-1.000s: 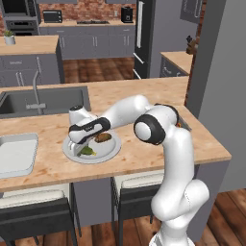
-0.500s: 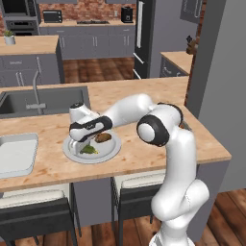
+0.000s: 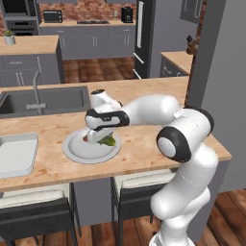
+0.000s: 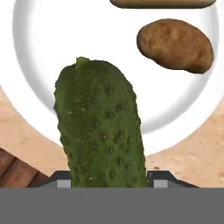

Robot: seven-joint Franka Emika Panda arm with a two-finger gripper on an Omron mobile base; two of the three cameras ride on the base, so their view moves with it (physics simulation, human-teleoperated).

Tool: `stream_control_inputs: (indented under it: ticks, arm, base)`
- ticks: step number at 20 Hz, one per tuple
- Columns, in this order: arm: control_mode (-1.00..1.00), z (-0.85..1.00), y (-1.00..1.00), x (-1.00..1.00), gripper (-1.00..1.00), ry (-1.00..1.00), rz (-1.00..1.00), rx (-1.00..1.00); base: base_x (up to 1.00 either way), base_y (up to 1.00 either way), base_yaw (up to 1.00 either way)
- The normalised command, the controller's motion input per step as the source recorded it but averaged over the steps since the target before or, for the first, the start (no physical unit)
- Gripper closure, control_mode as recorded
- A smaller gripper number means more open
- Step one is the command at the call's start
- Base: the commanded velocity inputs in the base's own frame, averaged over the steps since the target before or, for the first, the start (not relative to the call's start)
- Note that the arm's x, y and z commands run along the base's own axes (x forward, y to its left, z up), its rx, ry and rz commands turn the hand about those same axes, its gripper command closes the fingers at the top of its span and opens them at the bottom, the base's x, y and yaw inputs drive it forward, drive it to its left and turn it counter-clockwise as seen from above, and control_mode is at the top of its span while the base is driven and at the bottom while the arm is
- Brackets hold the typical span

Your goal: Place one cooked food and one vegetable from the large plate to each tupperware container.

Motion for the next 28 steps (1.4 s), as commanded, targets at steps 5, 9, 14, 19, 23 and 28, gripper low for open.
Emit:
stream_control_inputs:
  ticks: [5, 9, 14, 19, 23, 28]
  arm:
    - [-1.0, 0.24, -1.0, 0.03, 1.0, 0.02, -0.58, -0.13]
    - [-1.0, 0.13, -0.88, 0.18, 1.0, 0.04, -0.65, -0.17]
    - [-1.0, 0.07, -0.99, 0.27, 1.0, 0.11, -0.63, -0.11]
    - [-1.0, 0.36, -0.91, 0.39, 1.0, -0.06, -0.29, 0.04]
    - [-1.0, 0.11, -1.0, 0.7, 1.0, 0.03, 0.0, 0.28]
    - [-1.0, 0.11, -0.73, 0.17, 1.0, 0.02, 0.06, 0.12]
  base:
    - [0.0, 0.0, 0.0]
    - [0.0, 0.0, 0.0]
    - [0.0, 0.0, 0.0]
    - [0.0, 0.0, 0.0]
    - [0.0, 0.0, 0.0]
    - [0.0, 0.0, 0.0]
